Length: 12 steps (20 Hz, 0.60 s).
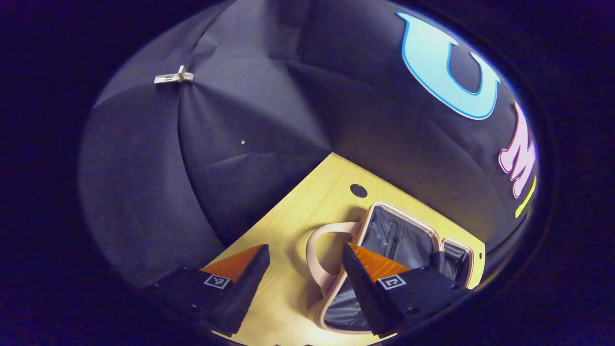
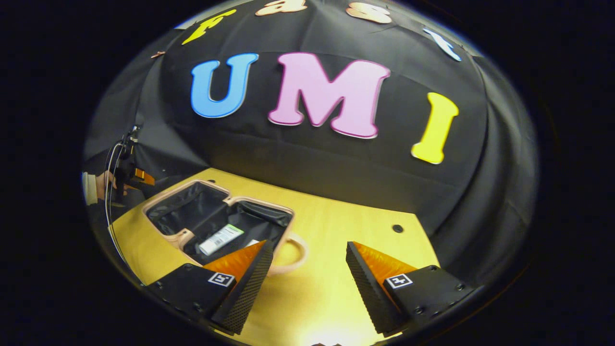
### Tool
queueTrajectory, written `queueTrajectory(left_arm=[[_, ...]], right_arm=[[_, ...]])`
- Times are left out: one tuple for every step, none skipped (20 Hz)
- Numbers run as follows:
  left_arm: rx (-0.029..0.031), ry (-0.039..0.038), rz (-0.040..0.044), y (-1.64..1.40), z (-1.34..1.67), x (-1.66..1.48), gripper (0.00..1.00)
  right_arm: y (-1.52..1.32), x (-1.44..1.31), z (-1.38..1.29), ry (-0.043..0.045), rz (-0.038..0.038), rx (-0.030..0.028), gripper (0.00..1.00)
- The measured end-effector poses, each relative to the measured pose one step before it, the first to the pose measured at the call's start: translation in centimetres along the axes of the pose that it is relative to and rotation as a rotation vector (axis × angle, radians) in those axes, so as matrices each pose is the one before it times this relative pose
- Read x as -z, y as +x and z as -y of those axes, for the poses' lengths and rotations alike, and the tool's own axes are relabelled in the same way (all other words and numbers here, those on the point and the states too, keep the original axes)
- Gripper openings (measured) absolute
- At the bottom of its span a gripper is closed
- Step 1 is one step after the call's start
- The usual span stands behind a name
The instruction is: First open the suitcase, pack the skin care products into it, and then close the suitcase.
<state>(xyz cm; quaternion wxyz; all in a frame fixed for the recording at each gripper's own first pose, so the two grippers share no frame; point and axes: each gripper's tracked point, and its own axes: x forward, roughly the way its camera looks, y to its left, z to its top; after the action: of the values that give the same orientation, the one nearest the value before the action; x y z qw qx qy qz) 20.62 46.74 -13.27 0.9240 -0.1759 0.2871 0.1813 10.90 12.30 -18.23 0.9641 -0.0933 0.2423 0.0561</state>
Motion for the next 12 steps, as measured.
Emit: queueTrajectory(left_arm=[[-0.00021,-0.00848,-0.05109,1.586,-0.372,0.613,0.95],[0.02355,-0.01322,-0.03844,1.129,0.725,0.433,0.95],[-0.00526,-0.01989,-0.04532,0.874,-0.253,0.628,0.95],[-0.01514,-0.01089,-0.04505,0.868,-0.341,0.658,0.92],[0.00026,-0.00812,-0.01972,0.971,-0.208,0.43,0.88],[0.01405,-0.02798,-0.02824,0.399,0.074,0.466,0.8],[0.02787,-0.03873,-0.03564,0.217,0.469,0.523,0.78],[0.01056,-0.02406,-0.00712,0.048,-0.059,-0.263,0.78],[0.00624,-0.01038,0.02756,0.251,-0.105,-0.798,0.78],[0.01921,-0.02052,-0.00235,0.581,0.347,-0.019,0.71],[0.01662,-0.02207,-0.01648,0.095,0.38,0.054,0.65],[0.0089,-0.01942,-0.0127,-0.093,0.027,0.307,0.53]], right_arm=[[-0.943,0.881,1.271,-0.00335,-0.02928,0.02464,0.98],[-0.629,0.984,1.037,-0.00272,-0.03336,0.01602,0.98],[-0.8,0.85,1.063,-0.00204,-0.03233,0.02323,0.98],[-0.586,0.349,1.41,0.00689,-0.01448,0.034,0.97],[-0.413,-0.263,1.19,0.02041,0.01101,0.03807,0.98],[-0.378,-0.152,0.538,0.02709,0.00859,0.01986,0.98],[-0.125,-0.065,0.372,0.01989,-0.00356,0.01232,0.97],[0.002,0.107,0.377,0.01042,-0.00652,0.00863,0.97],[0.031,-0.089,0.089,0.00344,-0.00438,0.00409,0.97],[0.04,-0.214,-0.049,-0.00001,0.00176,-0.0009,0.97],[-0.014,-0.203,-0.189,-0.00017,0.00091,-0.00335,0.97],[-0.028,-0.038,-0.208,-0.00119,-0.00197,-0.00699,0.97]])
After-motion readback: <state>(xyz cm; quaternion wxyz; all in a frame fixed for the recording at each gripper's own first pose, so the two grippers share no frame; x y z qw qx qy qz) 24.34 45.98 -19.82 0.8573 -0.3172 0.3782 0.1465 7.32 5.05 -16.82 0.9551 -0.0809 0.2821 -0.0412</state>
